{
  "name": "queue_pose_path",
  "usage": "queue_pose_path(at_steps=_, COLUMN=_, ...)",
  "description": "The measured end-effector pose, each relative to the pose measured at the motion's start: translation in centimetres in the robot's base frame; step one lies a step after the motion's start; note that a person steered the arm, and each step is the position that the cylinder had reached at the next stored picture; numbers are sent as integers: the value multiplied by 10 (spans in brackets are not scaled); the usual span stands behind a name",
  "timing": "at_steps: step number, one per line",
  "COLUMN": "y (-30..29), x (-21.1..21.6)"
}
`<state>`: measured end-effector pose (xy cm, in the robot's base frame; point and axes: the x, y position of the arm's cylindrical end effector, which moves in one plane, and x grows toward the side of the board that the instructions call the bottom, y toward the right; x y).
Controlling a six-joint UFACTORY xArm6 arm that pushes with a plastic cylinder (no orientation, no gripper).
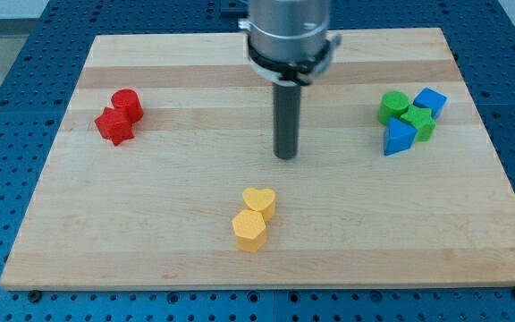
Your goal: Slide the triangle to the left of the green circle
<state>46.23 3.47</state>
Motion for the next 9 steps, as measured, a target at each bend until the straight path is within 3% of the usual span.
queue_pose_path(at_steps=3, y=136, x=14)
queue_pose_path(at_steps=7, y=147, x=-18)
queue_pose_path(at_steps=9, y=118, x=-27)
